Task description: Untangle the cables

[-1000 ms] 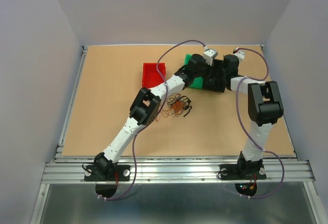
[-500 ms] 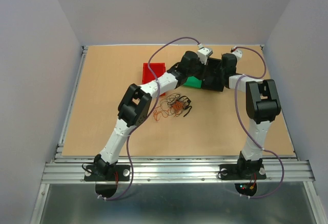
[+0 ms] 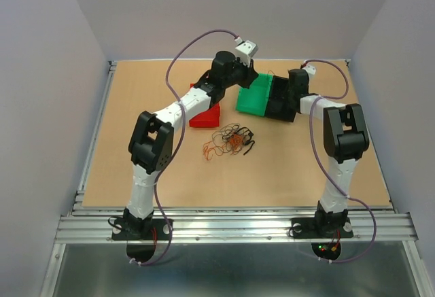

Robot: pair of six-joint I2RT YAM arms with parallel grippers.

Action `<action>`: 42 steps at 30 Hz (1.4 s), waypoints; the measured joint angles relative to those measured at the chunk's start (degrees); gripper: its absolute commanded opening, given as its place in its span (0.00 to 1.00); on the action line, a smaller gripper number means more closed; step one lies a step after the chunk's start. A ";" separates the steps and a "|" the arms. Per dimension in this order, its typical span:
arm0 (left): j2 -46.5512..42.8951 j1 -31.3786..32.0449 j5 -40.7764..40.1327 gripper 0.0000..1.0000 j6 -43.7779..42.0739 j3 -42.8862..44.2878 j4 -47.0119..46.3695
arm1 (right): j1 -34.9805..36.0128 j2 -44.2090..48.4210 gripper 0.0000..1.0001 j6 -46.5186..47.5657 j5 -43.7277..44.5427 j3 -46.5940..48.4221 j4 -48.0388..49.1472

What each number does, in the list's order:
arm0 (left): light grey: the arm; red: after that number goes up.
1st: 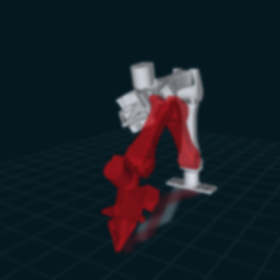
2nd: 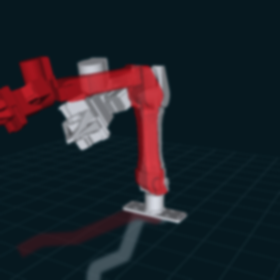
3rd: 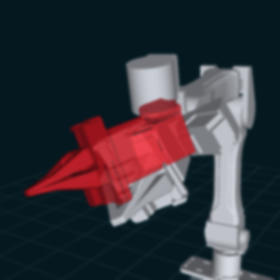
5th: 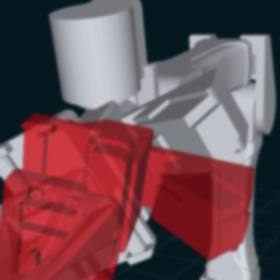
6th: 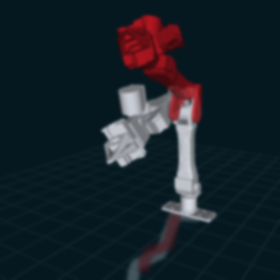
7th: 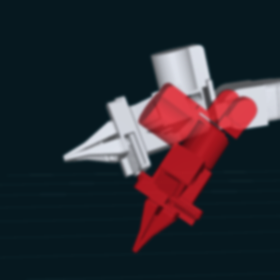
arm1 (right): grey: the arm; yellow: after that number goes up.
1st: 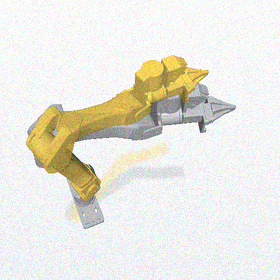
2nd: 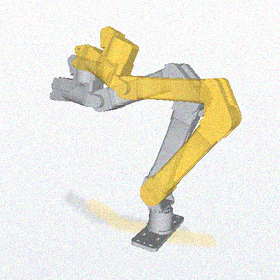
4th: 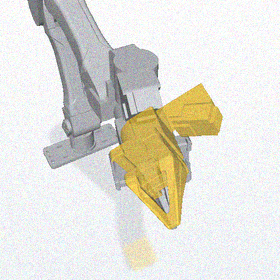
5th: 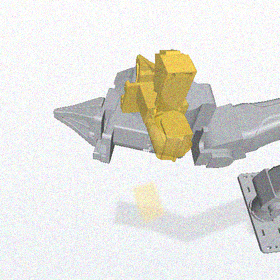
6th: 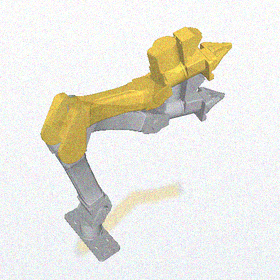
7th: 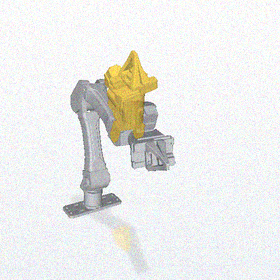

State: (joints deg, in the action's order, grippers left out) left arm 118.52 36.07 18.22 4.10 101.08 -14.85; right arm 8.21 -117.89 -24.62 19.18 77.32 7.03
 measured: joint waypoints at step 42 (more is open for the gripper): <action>32.13 -1.38 -5.14 0.61 1.77 31.91 4.44 | 2.01 -4.17 0.01 3.30 1.36 6.80 -4.94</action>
State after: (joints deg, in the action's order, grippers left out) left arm 150.65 34.70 13.08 5.87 132.99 -10.41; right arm 10.22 -122.06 -21.32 20.53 84.12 2.09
